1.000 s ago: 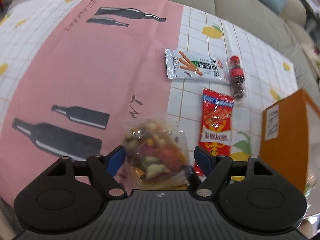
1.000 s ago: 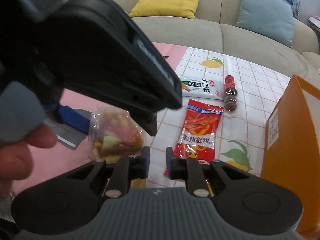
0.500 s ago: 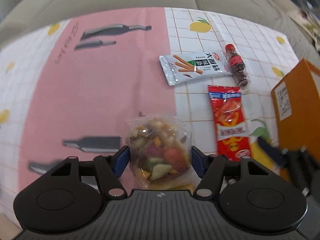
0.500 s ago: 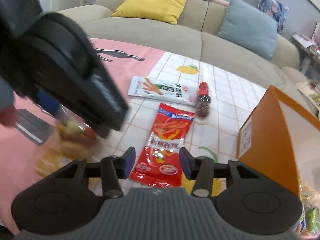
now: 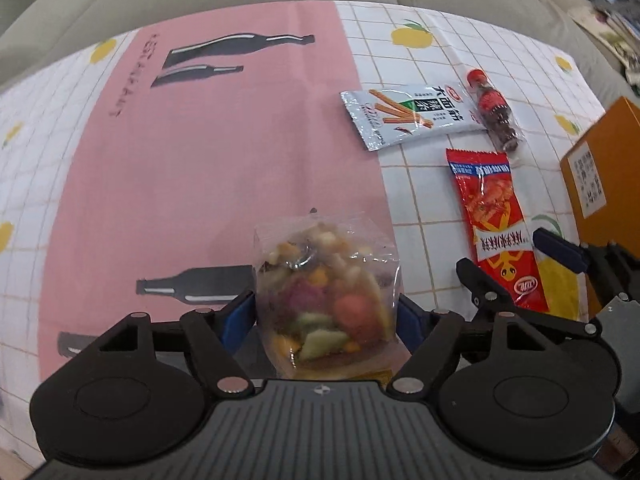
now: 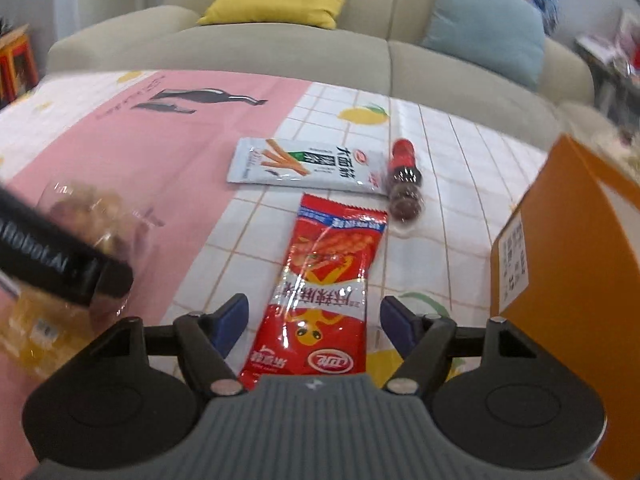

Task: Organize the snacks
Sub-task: 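Grasp the red spicy-strip bag with the right tool, then carry the nut bag and red spicy-strip bag over into the orange box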

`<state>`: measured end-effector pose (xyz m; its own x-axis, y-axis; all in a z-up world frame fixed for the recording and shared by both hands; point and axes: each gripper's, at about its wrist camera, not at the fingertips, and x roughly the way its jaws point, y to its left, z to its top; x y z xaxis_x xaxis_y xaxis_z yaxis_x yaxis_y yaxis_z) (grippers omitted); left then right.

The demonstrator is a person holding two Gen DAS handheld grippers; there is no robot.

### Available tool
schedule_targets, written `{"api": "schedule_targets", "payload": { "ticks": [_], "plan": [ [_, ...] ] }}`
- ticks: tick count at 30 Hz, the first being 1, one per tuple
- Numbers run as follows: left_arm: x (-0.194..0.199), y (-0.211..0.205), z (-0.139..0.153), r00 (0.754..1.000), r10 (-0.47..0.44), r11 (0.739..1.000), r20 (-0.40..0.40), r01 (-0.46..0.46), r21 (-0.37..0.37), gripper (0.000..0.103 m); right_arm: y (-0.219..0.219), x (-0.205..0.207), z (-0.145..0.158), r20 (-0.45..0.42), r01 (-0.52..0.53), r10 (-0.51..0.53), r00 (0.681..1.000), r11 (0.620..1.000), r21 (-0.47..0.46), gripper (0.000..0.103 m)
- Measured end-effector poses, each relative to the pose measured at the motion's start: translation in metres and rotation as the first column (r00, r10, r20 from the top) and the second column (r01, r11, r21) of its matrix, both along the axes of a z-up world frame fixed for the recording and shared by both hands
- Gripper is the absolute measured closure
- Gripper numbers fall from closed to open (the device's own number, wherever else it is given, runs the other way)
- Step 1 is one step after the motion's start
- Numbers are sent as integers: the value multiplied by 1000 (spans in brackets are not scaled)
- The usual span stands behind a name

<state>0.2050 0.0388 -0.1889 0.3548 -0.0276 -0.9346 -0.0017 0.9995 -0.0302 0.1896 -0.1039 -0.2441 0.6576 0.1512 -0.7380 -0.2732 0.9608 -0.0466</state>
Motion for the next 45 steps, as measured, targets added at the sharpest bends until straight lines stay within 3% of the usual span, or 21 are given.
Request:
{"api": "schedule_targets", "payload": {
  "ticks": [7, 8, 10, 19, 26, 31, 34, 41, 45],
  "plan": [
    [-5, 2, 0, 999, 20, 1000, 32, -19, -23, 28, -2, 7, -3, 0, 8, -8, 1000, 998, 63, 32],
    [-6, 2, 0, 999, 19, 1000, 34, -18, -22, 29, -1, 7, -3, 6, -1, 1, 1000, 998, 63, 35],
    [-7, 2, 1, 999, 26, 999, 32, -25, -24, 30, 2, 5, -2, 15, -18, 18, 1000, 998, 62, 52],
    [-19, 3, 23, 997, 44, 997, 62, -40, -73, 32, -5, 2, 8, -13, -1, 2, 1000, 994, 111, 73],
    [-31, 4, 60, 989, 50, 994, 141, -35, -106, 32, -20, -15, 42, 53, 16, -25, 998, 987, 157, 74],
    [-38, -2, 97, 977, 18, 994, 212, 6, -113, 32, -35, -32, 81, 118, 24, -45, 992, 985, 169, 75],
    [-40, -8, 120, 969, -3, 993, 249, 33, -116, 32, -49, -37, 103, 115, 37, -62, 991, 977, 211, 75],
    [-44, -35, 166, 941, -88, 984, 326, 132, -117, 32, -92, -54, 151, 151, 48, -80, 985, 979, 200, 75],
    [-45, -62, 186, 926, -149, 964, 347, 215, -159, 32, -126, -63, 176, 153, 52, -84, 985, 978, 200, 75]
  ]
}}
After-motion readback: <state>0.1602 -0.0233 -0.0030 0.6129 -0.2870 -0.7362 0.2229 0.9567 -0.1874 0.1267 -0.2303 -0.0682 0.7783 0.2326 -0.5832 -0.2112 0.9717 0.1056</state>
